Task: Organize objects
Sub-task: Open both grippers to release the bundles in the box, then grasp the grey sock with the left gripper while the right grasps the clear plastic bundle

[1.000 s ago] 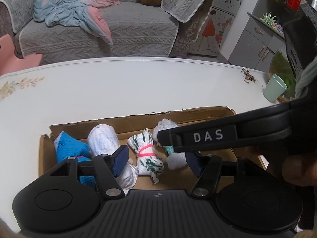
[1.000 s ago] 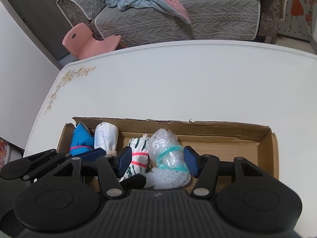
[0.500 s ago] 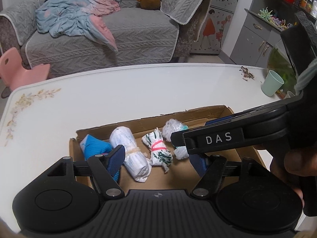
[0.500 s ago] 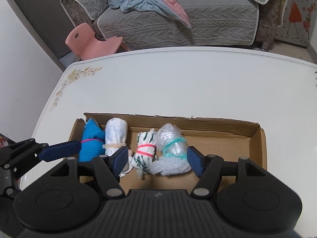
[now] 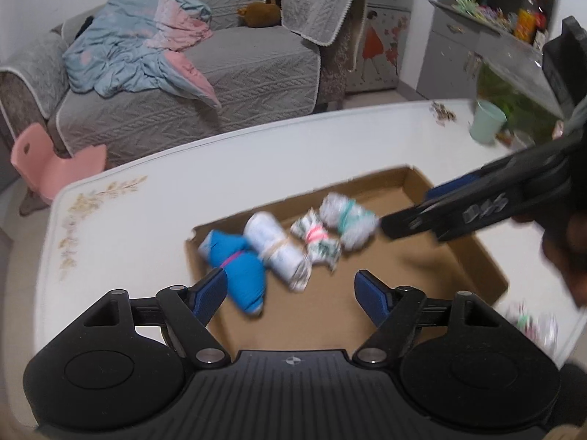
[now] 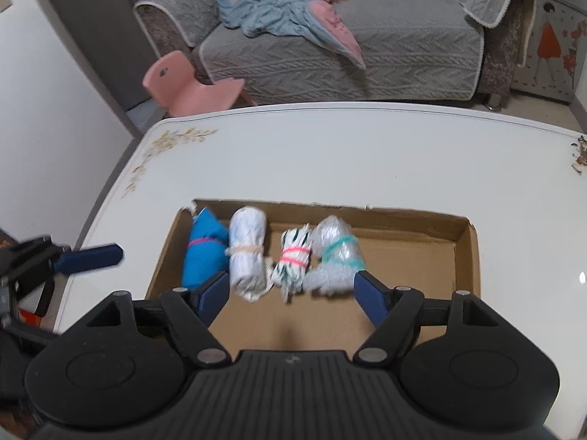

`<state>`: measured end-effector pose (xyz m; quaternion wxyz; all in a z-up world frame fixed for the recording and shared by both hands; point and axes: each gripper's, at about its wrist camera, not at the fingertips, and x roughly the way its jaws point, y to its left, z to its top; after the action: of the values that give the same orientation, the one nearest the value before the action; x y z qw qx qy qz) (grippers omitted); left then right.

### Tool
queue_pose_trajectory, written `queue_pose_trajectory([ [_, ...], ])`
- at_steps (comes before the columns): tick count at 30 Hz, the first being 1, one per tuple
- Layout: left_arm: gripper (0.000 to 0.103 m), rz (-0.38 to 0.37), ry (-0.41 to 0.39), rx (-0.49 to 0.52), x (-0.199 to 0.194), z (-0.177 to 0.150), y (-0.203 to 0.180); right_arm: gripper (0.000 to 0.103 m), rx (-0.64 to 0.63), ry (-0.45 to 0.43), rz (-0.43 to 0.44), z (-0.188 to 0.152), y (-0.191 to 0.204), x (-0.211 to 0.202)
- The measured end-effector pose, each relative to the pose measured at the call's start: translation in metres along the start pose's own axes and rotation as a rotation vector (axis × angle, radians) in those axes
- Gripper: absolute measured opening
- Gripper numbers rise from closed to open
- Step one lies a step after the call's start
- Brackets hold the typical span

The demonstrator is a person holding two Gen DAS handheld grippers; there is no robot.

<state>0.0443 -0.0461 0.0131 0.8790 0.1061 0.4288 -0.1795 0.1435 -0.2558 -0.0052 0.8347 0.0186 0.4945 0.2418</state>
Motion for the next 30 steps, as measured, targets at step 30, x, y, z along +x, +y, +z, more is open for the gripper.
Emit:
queue_pose_trajectory([
  [30, 0.092, -0.026, 0.291, 0.31, -0.019, -0.166, -0.059, 0.089, 0.108, -0.059, -0.159, -0.177, -0.063, -0.104],
])
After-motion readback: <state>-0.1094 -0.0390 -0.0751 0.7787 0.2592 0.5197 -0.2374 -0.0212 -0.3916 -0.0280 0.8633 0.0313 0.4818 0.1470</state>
